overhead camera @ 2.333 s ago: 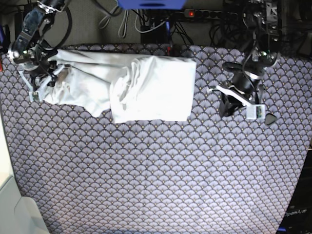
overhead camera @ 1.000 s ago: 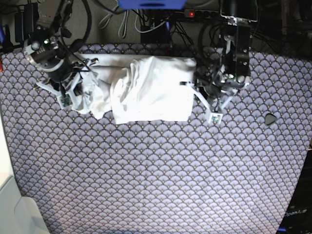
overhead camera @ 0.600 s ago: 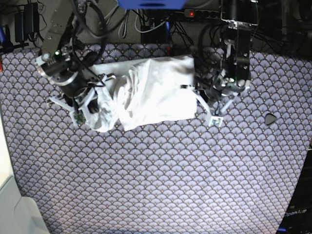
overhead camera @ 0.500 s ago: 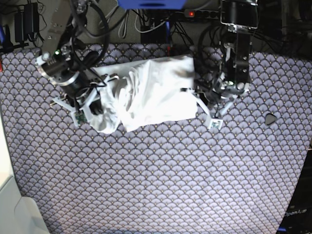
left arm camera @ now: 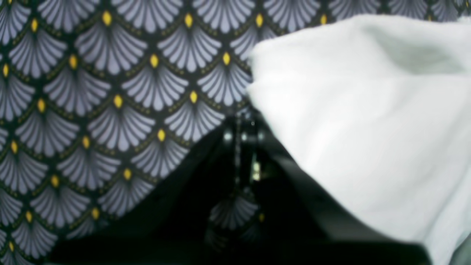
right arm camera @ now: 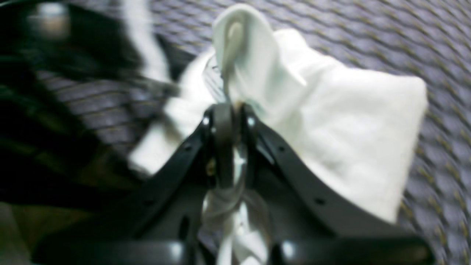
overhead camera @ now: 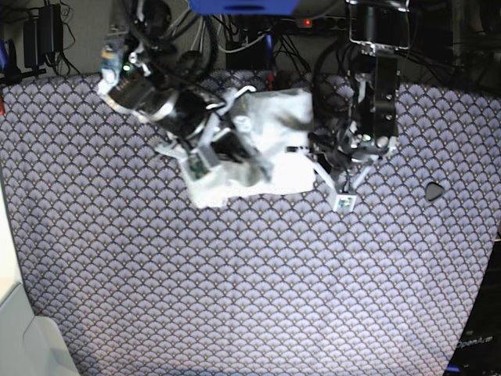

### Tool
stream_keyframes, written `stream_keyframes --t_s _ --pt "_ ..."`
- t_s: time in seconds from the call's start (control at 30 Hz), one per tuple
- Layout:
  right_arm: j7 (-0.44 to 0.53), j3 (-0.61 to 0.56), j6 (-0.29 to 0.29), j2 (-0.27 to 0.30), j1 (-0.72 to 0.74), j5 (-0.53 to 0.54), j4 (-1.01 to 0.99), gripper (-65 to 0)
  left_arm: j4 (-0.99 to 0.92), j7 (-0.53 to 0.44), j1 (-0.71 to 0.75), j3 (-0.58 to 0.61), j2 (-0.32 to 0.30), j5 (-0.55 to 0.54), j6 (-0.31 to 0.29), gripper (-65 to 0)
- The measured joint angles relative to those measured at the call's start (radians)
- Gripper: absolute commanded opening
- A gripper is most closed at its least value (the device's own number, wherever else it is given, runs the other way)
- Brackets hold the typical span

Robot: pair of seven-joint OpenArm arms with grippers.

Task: Fold the T-shirt properly
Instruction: 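Fold the right-gripper end over onto the middle of the strip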

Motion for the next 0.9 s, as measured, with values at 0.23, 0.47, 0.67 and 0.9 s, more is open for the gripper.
stream_keyframes --t_s 0.23,0.47,0.67,0.9 --pt "-0.003 -0.12 0.0 0.0 0.056 0.005 -0.003 -65.0 0.003 0.005 0.0 0.0 0.0 -0.001 -0.001 -64.5" --pt "-0.002 -0.117 0.0 0.001 0.061 -0.003 -0.023 -65.0 0.122 0.07 0.039 -0.003 -0.032 -0.01 -0.008 -64.5" --pt "-0.002 -0.118 0.0 0.001 0.062 -0.004 -0.023 -65.0 0.223 0.154 0.035 -0.099 -0.029 -0.008 -0.008 -64.5" --pt "-0.006 -0.121 0.0 0.002 0.084 -0.001 -0.044 -65.0 0.267 0.216 0.086 -0.261 -0.083 -0.008 -0.012 -64.5"
